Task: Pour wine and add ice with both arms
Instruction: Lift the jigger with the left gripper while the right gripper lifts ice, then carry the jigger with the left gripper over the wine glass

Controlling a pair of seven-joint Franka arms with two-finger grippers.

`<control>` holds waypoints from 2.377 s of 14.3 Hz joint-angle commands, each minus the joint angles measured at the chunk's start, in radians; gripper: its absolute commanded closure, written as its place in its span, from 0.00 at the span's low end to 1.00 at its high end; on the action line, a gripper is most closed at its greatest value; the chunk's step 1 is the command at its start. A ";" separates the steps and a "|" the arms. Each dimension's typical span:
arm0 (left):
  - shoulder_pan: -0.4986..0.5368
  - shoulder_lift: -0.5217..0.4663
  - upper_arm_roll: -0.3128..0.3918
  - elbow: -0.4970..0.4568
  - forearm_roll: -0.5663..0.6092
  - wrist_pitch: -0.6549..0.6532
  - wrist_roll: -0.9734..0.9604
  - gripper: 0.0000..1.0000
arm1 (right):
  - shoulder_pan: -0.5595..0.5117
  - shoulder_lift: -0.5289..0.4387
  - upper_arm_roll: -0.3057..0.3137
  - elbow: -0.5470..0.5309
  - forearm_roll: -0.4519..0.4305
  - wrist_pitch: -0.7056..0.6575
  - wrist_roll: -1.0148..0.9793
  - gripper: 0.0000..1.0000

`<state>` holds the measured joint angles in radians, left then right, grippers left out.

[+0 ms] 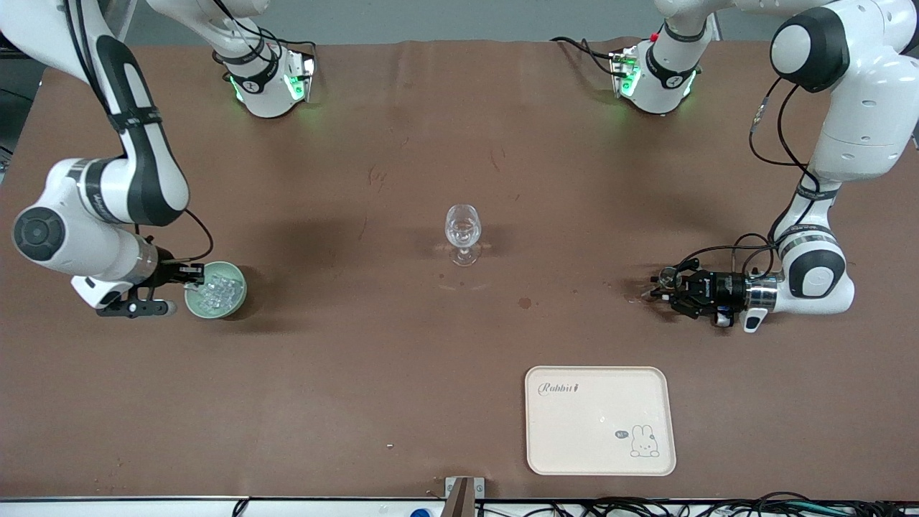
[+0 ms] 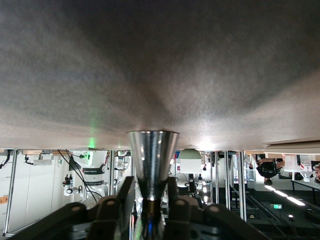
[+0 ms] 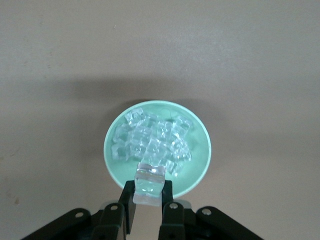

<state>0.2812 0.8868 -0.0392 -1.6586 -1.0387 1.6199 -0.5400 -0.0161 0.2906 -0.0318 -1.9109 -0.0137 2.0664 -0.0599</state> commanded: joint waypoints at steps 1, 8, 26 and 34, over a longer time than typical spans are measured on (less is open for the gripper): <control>0.004 0.003 -0.002 0.002 -0.018 -0.018 0.031 0.74 | 0.008 -0.022 -0.002 0.125 0.011 -0.164 0.014 0.83; -0.002 -0.025 -0.025 0.017 -0.020 -0.067 -0.078 0.94 | 0.019 -0.028 0.000 0.403 0.011 -0.477 0.043 0.85; -0.125 -0.347 -0.203 -0.184 -0.026 0.167 -0.288 0.96 | 0.028 -0.311 -0.002 0.311 0.006 -0.470 0.031 0.93; -0.125 -0.411 -0.382 -0.293 -0.077 0.366 -0.290 0.97 | 0.027 -0.298 -0.002 0.323 0.011 -0.470 0.029 0.93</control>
<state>0.1480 0.5198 -0.3829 -1.8959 -1.0873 1.9290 -0.8279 0.0099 -0.0150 -0.0324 -1.6043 -0.0135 1.6004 -0.0333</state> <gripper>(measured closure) 0.789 0.753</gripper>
